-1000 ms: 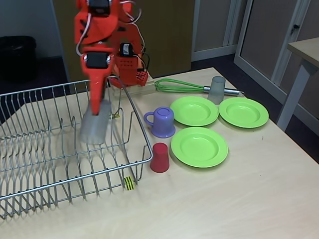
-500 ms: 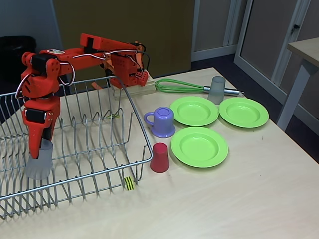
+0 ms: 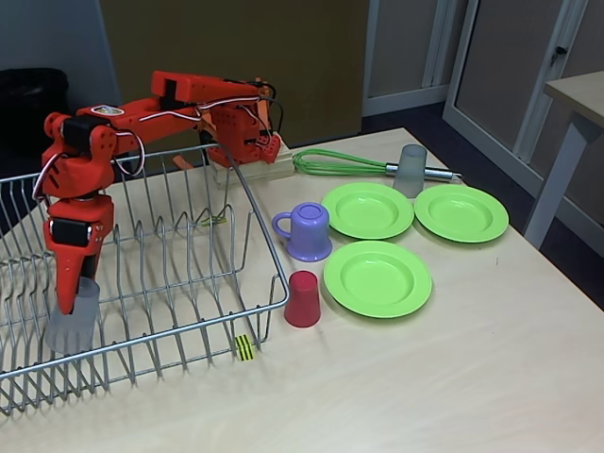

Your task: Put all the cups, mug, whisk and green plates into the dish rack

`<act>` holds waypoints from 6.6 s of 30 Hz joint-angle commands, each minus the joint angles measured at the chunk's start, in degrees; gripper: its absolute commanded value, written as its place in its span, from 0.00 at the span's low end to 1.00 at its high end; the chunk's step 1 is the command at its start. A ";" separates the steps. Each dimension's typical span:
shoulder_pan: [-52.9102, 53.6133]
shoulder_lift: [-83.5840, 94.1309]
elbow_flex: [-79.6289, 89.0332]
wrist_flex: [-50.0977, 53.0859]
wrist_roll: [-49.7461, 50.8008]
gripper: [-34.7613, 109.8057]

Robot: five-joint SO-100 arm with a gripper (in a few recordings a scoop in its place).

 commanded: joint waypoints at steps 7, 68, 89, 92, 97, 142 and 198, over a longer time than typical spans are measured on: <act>-0.53 -0.09 -0.97 -0.97 -0.79 0.39; -2.99 5.01 -14.41 9.23 -1.23 0.48; -38.14 63.19 74.53 -14.94 21.01 0.41; -42.45 65.65 80.60 -16.87 24.17 0.39; -47.72 70.66 89.65 -20.48 24.96 0.37; -41.92 40.34 80.51 -29.18 29.27 0.48; -6.94 16.35 19.07 0.70 -2.11 0.35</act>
